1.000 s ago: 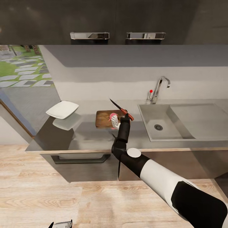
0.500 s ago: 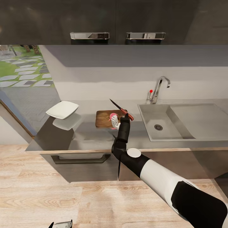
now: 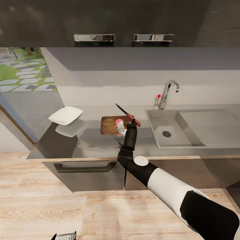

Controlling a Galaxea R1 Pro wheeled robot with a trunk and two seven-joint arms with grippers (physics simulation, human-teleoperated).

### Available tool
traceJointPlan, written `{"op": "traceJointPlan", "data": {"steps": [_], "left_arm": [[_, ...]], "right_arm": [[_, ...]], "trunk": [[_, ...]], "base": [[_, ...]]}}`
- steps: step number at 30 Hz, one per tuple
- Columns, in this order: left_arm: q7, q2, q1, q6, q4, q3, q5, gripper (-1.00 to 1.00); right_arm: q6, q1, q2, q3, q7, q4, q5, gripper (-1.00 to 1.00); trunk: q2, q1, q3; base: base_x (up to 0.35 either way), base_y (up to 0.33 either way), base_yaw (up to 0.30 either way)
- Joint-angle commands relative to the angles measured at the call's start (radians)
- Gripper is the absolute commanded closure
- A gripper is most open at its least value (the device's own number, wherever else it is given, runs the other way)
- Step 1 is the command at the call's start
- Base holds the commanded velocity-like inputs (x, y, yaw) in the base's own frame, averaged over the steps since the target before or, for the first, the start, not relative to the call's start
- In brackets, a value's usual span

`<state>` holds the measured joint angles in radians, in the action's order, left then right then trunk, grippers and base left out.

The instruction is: In the kitchen, take the Vidalia onion out of the sink, dice it on the chopping board with the paring knife, put the diced onion into the bowl on the countertop, then place both the paring knife and the chopping board into the sink.

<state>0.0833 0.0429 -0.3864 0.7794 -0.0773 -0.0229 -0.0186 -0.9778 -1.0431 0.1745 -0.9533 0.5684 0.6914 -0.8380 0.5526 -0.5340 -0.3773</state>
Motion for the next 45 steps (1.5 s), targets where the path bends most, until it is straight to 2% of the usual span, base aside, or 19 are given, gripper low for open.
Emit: {"op": "traceJointPlan", "data": {"steps": [1,17,24,33,38,45], "left_arm": [[0.0,0.0,-0.002,0.006,-0.004,-0.002,-0.001,-1.0],[0.0,0.0,-0.002,0.006,-0.004,-0.002,-0.001,-1.0],[0.0,0.0,-0.002,0.006,-0.004,-0.002,-0.001,-1.0],[0.0,0.001,-0.002,0.006,-0.004,-0.002,-0.001,-1.0],[0.0,0.001,-0.002,0.006,-0.004,-0.002,-0.001,-1.0],[0.0,0.0,-0.002,0.006,-0.004,-0.002,-0.001,-1.0]], "right_arm": [[-0.004,-0.002,0.0,-0.004,0.007,-0.002,0.006,1.0],[-0.003,-0.002,0.0,-0.007,0.005,-0.003,0.007,1.0],[0.0,-0.002,0.0,-0.046,-0.001,0.001,0.007,1.0],[0.003,-0.006,0.0,-0.049,-0.078,0.026,0.001,1.0],[0.004,-0.026,0.0,-0.049,-0.104,0.039,0.0,1.0],[0.004,-0.096,0.0,-0.048,-0.112,0.043,0.001,1.0]], "trunk": [[0.001,0.0,-0.001],[0.001,0.0,-0.001],[0.001,0.0,-0.001],[0.001,0.0,-0.001],[0.001,0.0,-0.001],[0.001,0.0,-0.001]], "base": [[0.0,0.0,0.0],[0.0,0.0,0.0],[0.0,0.0,0.0],[0.0,0.0,0.0],[0.0,0.0,0.0],[0.0,0.0,0.0]]}}
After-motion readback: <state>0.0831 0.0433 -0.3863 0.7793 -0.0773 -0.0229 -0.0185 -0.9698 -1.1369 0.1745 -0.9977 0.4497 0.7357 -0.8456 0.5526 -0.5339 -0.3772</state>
